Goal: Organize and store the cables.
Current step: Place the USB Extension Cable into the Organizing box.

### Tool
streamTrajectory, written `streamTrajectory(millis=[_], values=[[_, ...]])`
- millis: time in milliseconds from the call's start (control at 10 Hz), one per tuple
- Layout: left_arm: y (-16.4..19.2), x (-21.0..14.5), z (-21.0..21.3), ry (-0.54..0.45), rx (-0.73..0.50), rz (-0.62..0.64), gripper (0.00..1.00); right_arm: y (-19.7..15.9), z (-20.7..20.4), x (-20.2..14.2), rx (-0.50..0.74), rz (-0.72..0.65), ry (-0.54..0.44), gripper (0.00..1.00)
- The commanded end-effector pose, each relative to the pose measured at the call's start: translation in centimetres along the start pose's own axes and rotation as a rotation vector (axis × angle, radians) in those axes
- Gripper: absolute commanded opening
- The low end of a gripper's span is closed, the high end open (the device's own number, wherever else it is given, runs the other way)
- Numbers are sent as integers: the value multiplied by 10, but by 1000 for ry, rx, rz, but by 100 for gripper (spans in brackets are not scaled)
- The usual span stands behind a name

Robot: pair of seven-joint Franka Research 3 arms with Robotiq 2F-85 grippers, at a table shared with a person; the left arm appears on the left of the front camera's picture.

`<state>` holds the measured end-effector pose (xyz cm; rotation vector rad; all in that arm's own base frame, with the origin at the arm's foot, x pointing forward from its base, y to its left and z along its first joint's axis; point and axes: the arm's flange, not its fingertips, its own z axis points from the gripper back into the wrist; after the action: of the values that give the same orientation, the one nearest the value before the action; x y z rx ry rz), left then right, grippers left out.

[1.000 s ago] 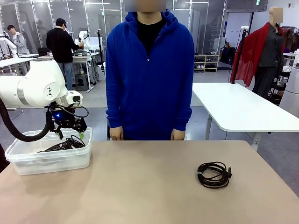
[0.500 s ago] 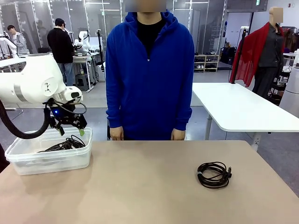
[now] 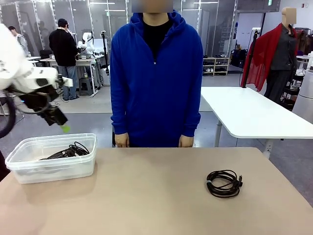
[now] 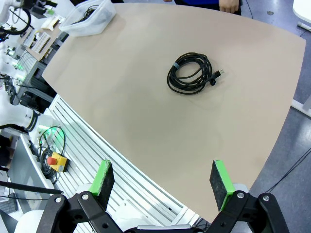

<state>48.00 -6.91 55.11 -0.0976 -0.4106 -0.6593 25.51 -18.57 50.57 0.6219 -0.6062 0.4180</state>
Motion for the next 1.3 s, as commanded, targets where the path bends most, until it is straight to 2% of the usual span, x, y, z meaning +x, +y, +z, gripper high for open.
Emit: streamTrajectory(millis=[0, 200, 300, 400, 500, 700, 900, 1100, 1200], values=[[2, -40, 25, -65, 16, -38, 100, 0, 0, -1, 8, 15, -11, 100], [4, -60, 55, -164, 44, -48, 100, 0, 0, -1, 8, 15, -11, 100], [3, -76, 71, -225, 18, -45, 100, 0, 0, -1, 8, 15, -11, 100], [-6, -97, 86, -206, -19, -13, 100, 0, 0, -1, 8, 15, -11, 100], [-13, -111, 91, -201, 12, 36, 100, 0, 0, -1, 8, 15, -11, 100], [-27, -144, 89, -193, 60, -68, 100, 0, 0, -1, 8, 15, -11, 100], [-37, -181, 96, -175, 82, 22, 100, 0, 0, -1, 8, 15, -11, 100], [-33, -192, 93, -221, 45, 114, 100, 0, 0, -1, 8, 15, -11, 100], [-30, -191, 88, -199, 45, 74, 100, 0, 0, -1, 8, 15, -11, 100]])
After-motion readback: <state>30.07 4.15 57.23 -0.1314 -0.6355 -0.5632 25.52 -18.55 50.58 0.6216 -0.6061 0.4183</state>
